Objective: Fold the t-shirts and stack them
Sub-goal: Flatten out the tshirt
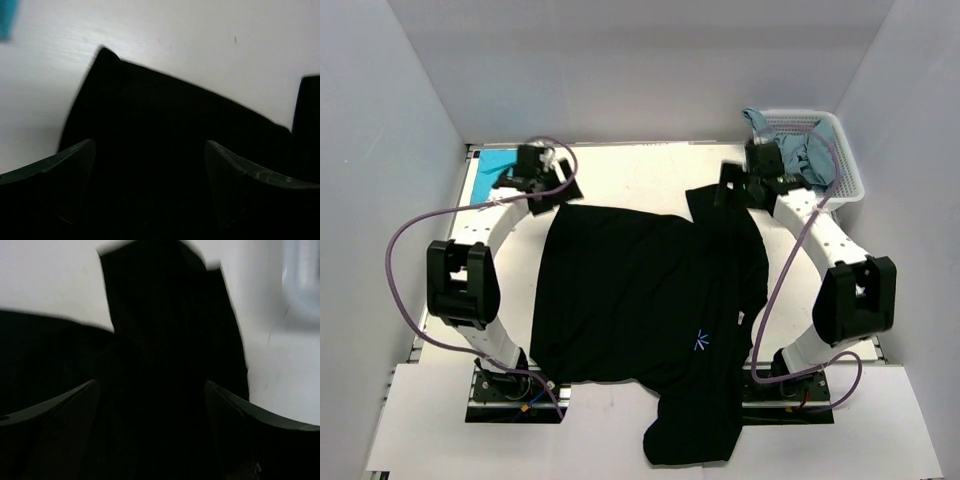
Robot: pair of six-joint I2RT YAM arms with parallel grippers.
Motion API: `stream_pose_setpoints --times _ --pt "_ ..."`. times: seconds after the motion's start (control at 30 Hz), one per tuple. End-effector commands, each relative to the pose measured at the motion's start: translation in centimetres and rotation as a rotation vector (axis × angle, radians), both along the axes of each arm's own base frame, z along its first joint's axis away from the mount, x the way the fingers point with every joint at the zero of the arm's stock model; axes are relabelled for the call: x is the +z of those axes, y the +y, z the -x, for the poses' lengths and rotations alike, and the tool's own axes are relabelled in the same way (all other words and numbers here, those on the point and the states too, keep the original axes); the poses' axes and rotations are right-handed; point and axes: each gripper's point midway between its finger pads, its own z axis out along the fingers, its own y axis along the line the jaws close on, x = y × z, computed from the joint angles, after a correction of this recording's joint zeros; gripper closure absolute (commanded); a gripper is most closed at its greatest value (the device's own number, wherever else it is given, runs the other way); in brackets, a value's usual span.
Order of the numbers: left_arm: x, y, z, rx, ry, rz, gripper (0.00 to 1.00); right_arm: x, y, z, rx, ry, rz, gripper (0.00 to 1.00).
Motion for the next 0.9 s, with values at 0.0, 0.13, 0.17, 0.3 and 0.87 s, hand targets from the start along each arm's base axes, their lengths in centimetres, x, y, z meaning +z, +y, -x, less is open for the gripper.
stream_pose_setpoints --times 0.0,0.13,0.17,0.3,0.87 --pt "-4.3 -3.5 4.0 -0.09 0.133 0.071 0.0 -5.5 -0.4 5.7 -0.091 0.223 -0.118 0.1" --pt "-7.5 -5.0 6.2 -0.125 0.2 0.067 0.0 -10.0 -1.0 9.6 -0.117 0.343 -0.151 0.1" --pt "-8.0 -4.7 6.2 -0.115 0.208 0.055 0.0 -10.8 -0.5 10.2 -0.096 0.36 -0.189 0.1" --pt "-10.9 -5.2 6.6 -0.113 0.271 0.078 0.0 -13.1 -0.5 10.5 -0.102 0.409 -0.216 0.1" --pt "-16.8 3.6 -1.9 0.16 0.392 -0.106 0.0 -16.3 -1.2 0.1 0.027 0.343 -0.252 0.1"
